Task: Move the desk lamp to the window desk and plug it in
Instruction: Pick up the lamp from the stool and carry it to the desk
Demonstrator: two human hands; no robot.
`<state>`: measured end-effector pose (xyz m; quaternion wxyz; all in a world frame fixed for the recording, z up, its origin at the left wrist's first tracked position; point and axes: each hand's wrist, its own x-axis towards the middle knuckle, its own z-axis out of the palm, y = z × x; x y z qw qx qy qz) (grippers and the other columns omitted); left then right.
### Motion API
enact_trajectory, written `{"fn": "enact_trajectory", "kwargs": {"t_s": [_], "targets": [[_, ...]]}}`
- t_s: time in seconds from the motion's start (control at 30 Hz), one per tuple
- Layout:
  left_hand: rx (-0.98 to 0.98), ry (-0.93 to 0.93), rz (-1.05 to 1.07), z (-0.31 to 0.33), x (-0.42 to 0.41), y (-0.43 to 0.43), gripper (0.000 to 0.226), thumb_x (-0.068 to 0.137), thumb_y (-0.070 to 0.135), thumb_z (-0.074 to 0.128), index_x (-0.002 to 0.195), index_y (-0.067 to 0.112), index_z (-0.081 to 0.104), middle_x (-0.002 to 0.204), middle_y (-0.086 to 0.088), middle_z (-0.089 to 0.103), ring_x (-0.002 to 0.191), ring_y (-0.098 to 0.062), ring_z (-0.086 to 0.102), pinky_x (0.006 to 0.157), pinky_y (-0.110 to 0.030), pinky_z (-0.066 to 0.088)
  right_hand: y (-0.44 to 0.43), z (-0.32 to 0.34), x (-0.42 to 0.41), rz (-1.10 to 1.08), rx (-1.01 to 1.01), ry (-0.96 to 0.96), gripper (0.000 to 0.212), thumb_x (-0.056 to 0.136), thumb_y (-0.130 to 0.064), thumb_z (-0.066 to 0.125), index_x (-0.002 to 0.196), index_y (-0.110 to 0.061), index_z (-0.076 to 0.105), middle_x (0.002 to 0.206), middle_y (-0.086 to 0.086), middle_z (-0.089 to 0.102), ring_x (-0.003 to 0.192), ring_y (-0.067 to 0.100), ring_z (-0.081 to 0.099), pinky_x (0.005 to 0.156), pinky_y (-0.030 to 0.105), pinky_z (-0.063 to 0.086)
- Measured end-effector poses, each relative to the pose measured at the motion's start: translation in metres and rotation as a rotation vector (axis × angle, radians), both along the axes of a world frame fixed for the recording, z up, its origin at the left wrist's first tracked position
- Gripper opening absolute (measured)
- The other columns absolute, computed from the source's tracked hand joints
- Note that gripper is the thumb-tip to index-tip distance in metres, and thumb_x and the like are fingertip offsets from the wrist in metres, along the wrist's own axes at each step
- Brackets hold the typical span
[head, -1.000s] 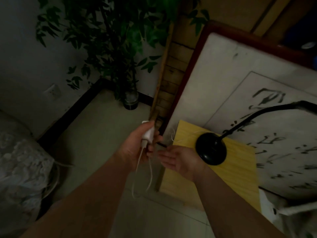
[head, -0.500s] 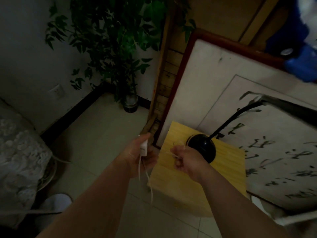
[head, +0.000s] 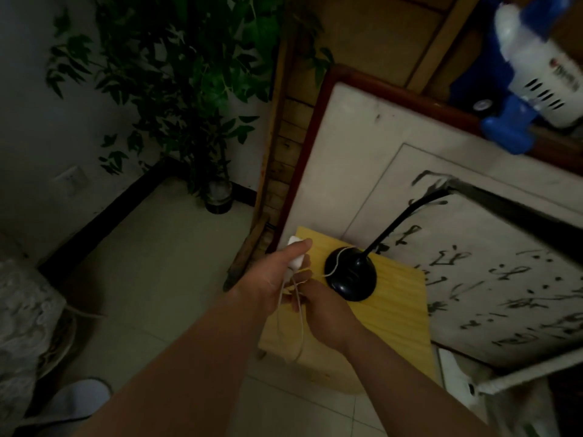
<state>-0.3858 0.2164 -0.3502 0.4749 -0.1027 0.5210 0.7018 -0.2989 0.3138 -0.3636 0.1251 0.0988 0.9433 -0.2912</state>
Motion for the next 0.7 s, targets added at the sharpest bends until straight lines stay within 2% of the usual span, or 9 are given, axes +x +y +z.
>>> {"fn": "enact_trajectory", "kwargs": {"t_s": [0.07, 0.13, 0.2, 0.23, 0.3, 0.37, 0.43, 0.53, 0.7], "targets": [[0.073, -0.008, 0.116, 0.005, -0.007, 0.007, 0.042, 0.084, 0.039, 0.066, 0.110, 0.005, 0.067, 0.080, 0.003, 0.061, 0.072, -0.012, 0.060, 0.061, -0.028, 0.046, 0.003, 0.006, -0.002, -0.032, 0.008, 0.033, 0.027, 0.096, 0.003, 0.044, 0.106, -0.006, 0.068, 0.115, 0.014, 0.065, 0.110, 0.032, 0.061, 0.087, 0.037, 0.047], [0.136, -0.006, 0.262, 0.011, -0.016, 0.014, 0.021, 0.088, 0.030, 0.063, 0.095, 0.011, 0.064, 0.080, -0.002, 0.057, 0.072, -0.014, 0.056, 0.061, -0.024, 0.047, 0.004, 0.011, -0.006, -0.080, -0.033, 0.078, 0.026, 0.098, 0.003, 0.045, 0.103, -0.006, 0.068, 0.109, 0.011, 0.067, 0.103, 0.027, 0.061, 0.084, 0.034, 0.047], [0.150, -0.016, 0.320, 0.011, -0.021, 0.021, 0.015, 0.086, 0.028, 0.067, 0.083, 0.014, 0.063, 0.072, -0.002, 0.058, 0.069, -0.014, 0.055, 0.062, -0.023, 0.048, 0.004, 0.012, -0.009, -0.172, -0.135, 0.118, 0.022, 0.102, -0.003, 0.046, 0.106, -0.007, 0.067, 0.103, 0.004, 0.066, 0.095, 0.019, 0.060, 0.079, 0.026, 0.046], [0.132, -0.005, 0.327, 0.008, -0.023, 0.024, 0.015, 0.084, 0.029, 0.069, 0.078, 0.015, 0.065, 0.066, 0.001, 0.062, 0.069, -0.013, 0.056, 0.070, -0.026, 0.047, 0.005, 0.013, -0.011, -0.236, -0.191, 0.123, 0.018, 0.103, -0.008, 0.047, 0.107, -0.006, 0.065, 0.102, 0.004, 0.067, 0.094, 0.021, 0.061, 0.080, 0.029, 0.049], [0.103, 0.041, 0.314, -0.004, -0.025, 0.030, 0.017, 0.079, 0.030, 0.073, 0.070, 0.018, 0.065, 0.054, 0.008, 0.062, 0.067, -0.011, 0.056, 0.080, -0.031, 0.040, 0.013, 0.012, -0.011, -0.405, -0.334, 0.070, 0.017, 0.100, -0.016, 0.058, 0.114, -0.008, 0.062, 0.108, 0.010, 0.068, 0.102, 0.026, 0.065, 0.088, 0.039, 0.052], [0.103, 0.086, 0.269, -0.015, -0.028, 0.030, 0.023, 0.066, 0.035, 0.081, 0.065, 0.020, 0.063, 0.052, 0.009, 0.059, 0.062, -0.009, 0.054, 0.075, -0.030, 0.037, 0.024, 0.006, -0.009, -0.560, -0.507, -0.052, 0.034, 0.093, -0.016, 0.067, 0.126, -0.011, 0.059, 0.121, 0.008, 0.066, 0.114, 0.024, 0.062, 0.093, 0.033, 0.050], [0.064, 0.117, 0.178, -0.023, -0.031, 0.028, 0.036, 0.054, 0.041, 0.086, 0.072, 0.019, 0.063, 0.058, 0.004, 0.058, 0.055, -0.006, 0.055, 0.062, -0.023, 0.039, 0.038, -0.004, -0.003, -0.670, -0.580, -0.107, 0.039, 0.094, -0.018, 0.065, 0.132, -0.016, 0.058, 0.130, 0.004, 0.060, 0.123, 0.022, 0.055, 0.105, 0.033, 0.043], [-0.073, 0.209, 0.112, -0.038, -0.033, 0.028, 0.036, 0.075, 0.037, 0.076, 0.102, 0.014, 0.068, 0.086, -0.003, 0.065, 0.071, -0.009, 0.061, 0.052, -0.017, 0.041, 0.064, -0.027, 0.000, -0.867, -0.545, -0.052, 0.037, 0.100, -0.014, 0.056, 0.137, -0.007, 0.056, 0.142, 0.015, 0.053, 0.132, 0.032, 0.050, 0.118, 0.046, 0.038], [-0.139, 0.306, 0.014, -0.064, -0.034, 0.041, 0.040, 0.077, 0.036, 0.075, 0.106, 0.010, 0.065, 0.093, -0.004, 0.062, 0.078, -0.017, 0.058, 0.061, -0.024, 0.043, 0.090, -0.058, -0.007, -1.103, -0.541, 0.012, 0.053, 0.102, -0.020, 0.056, 0.150, -0.004, 0.040, 0.153, 0.014, 0.043, 0.141, 0.033, 0.042, 0.110, 0.040, 0.037]]}}
